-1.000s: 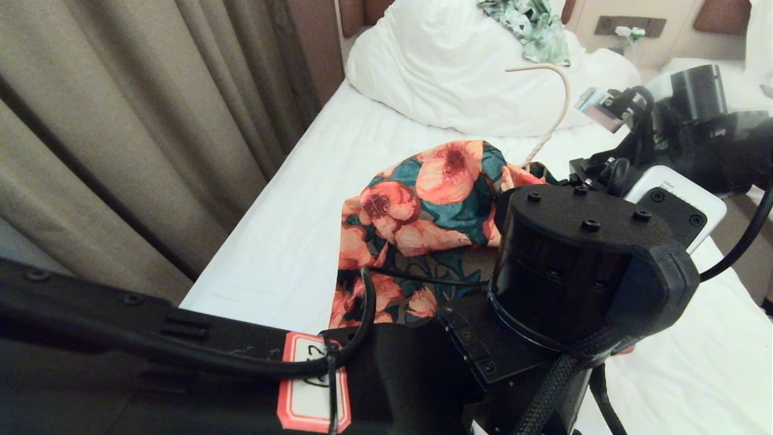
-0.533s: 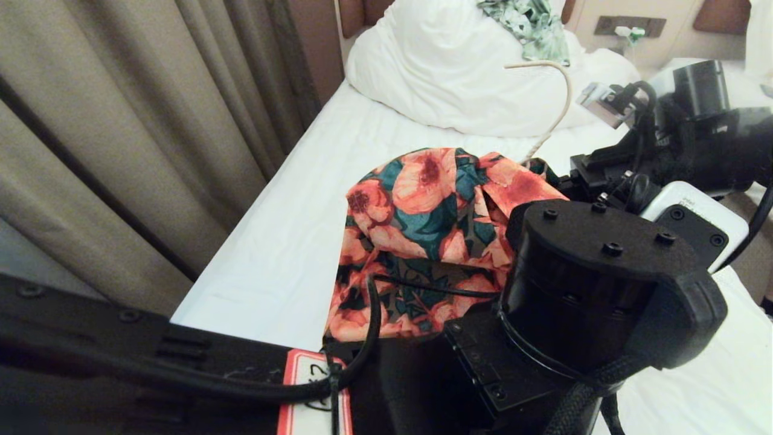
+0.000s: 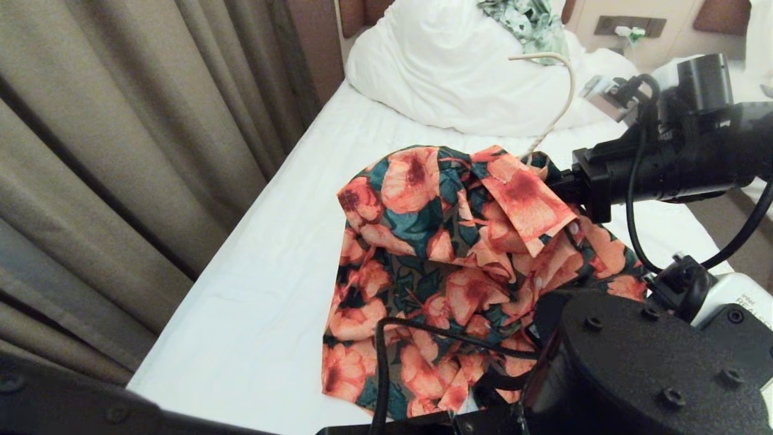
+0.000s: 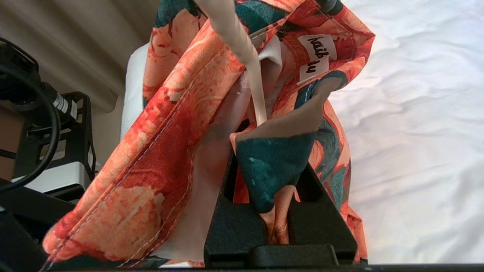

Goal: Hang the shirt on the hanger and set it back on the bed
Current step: Hook the other side of the shirt onto the hanger, then take the clothes hanger out of the clothes

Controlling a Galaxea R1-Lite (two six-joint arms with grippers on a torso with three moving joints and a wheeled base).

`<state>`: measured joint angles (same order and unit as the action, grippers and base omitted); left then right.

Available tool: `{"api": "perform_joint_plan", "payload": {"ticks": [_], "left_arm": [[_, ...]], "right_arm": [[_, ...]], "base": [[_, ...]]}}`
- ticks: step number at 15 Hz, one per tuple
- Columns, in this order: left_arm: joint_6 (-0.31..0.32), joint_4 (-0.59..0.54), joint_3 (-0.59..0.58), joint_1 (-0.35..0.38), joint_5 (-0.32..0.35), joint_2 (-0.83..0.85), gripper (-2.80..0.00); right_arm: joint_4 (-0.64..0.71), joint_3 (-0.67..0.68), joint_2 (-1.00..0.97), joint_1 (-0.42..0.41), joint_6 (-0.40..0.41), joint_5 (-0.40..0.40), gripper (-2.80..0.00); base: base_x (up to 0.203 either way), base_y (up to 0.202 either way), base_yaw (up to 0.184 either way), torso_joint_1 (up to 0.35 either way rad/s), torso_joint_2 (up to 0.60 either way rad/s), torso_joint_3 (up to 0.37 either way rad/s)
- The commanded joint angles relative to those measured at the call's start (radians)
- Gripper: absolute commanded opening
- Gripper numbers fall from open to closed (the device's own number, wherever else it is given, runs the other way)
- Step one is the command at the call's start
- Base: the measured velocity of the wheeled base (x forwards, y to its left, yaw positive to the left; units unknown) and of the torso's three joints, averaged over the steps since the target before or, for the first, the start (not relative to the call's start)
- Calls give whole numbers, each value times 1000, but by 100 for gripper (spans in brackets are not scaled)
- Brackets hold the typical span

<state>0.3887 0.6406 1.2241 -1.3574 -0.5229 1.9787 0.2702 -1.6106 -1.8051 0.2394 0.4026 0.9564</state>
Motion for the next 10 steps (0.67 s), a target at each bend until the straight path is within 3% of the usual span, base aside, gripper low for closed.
{"api": "perform_joint_plan", "payload": {"ticks": [1,2,5,10], "left_arm": [[2,8,-4,-3,-16,-5,0],[3,14,-1,-3,-32,-19,-280],[5,27,11,25,-102,-107,-280],[11,13,-30,129,-150,-305,-280]], "right_arm": [[2,-16,-11,0,2,5,-280],[3,-25,-18,2,1,7,-280],[12,-45,-31,12,-2,6,-280],[8,-76,-65,79,-2,4,-280]], "base": [[0,0,0,0,0,0],[0,0,0,0,0,0],[0,0,0,0,0,0],[0,0,0,0,0,0]]}}
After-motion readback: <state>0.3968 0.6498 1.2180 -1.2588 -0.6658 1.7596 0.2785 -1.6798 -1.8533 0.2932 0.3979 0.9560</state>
